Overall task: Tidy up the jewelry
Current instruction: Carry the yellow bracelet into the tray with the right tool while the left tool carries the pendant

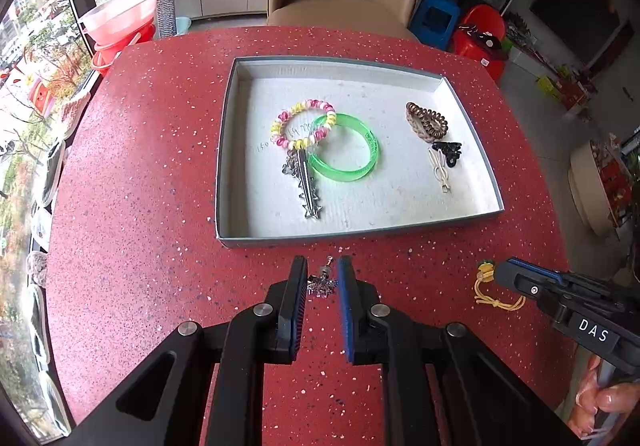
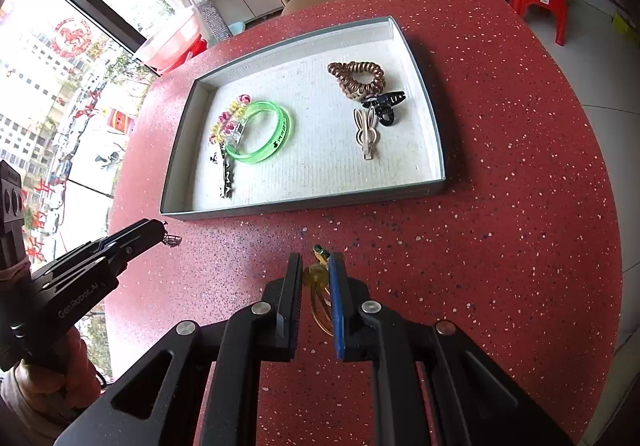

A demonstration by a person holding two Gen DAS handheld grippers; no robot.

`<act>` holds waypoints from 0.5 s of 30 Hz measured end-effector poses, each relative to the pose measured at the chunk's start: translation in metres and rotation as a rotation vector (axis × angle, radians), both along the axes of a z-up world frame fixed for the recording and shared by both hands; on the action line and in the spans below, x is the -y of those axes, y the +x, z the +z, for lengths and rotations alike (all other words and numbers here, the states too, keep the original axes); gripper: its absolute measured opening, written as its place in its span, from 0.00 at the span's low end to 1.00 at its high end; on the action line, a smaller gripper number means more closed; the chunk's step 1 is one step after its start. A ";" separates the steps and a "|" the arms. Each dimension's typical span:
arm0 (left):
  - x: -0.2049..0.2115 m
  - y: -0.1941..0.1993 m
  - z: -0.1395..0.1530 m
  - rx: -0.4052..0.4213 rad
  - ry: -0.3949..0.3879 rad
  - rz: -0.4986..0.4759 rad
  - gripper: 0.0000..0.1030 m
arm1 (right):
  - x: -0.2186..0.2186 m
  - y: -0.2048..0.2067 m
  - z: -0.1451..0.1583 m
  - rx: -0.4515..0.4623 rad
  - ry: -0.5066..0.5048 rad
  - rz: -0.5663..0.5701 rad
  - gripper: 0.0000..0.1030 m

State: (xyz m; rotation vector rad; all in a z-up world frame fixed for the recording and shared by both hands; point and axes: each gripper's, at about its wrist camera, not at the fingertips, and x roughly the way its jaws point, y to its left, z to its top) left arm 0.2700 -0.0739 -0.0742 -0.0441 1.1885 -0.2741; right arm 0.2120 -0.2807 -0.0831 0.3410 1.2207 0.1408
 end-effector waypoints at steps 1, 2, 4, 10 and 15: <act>0.001 0.005 0.001 0.004 -0.003 0.004 0.33 | 0.001 0.005 0.002 0.006 0.000 0.000 0.14; 0.003 0.009 0.002 0.006 -0.006 0.008 0.33 | 0.002 0.009 0.003 0.012 -0.002 0.000 0.14; 0.006 0.018 0.002 0.008 -0.011 0.016 0.33 | 0.003 0.019 0.005 0.019 -0.003 -0.001 0.14; 0.014 0.045 -0.007 0.007 -0.014 0.055 0.33 | 0.010 0.047 0.001 0.029 -0.015 -0.011 0.14; 0.019 0.062 -0.020 -0.003 0.017 0.079 0.33 | 0.013 0.068 -0.009 0.024 -0.039 -0.005 0.14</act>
